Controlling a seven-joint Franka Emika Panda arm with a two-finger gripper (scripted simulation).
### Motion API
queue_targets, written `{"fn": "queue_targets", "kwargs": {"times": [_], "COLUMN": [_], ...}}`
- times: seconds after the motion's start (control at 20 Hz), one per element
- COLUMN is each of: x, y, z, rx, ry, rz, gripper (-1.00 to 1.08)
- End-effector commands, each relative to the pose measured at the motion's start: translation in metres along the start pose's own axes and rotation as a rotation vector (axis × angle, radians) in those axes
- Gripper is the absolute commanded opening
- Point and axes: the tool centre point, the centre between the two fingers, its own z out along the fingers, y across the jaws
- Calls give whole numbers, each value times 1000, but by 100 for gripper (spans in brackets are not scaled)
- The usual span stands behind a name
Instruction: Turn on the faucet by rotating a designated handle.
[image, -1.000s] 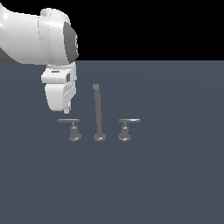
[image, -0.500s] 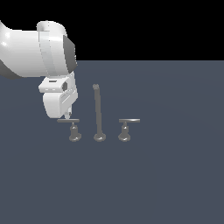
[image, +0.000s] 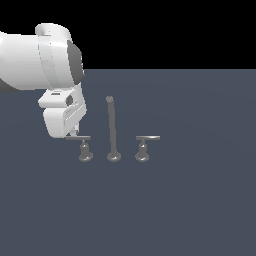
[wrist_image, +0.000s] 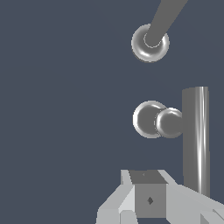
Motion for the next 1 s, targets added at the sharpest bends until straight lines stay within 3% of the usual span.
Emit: {"fn": "queue_targets", "kwargs": {"times": [0.0,0.2,0.3,0.95], "x": [-5,-13,-7,-4], "y": [8,22,13,57], "z": [0,0,0,0], "rx": [0,1,10,2], "ry": [0,0,4,1], "rz": [0,0,6,1], "gripper": [-100,-100,-100,-100]}}
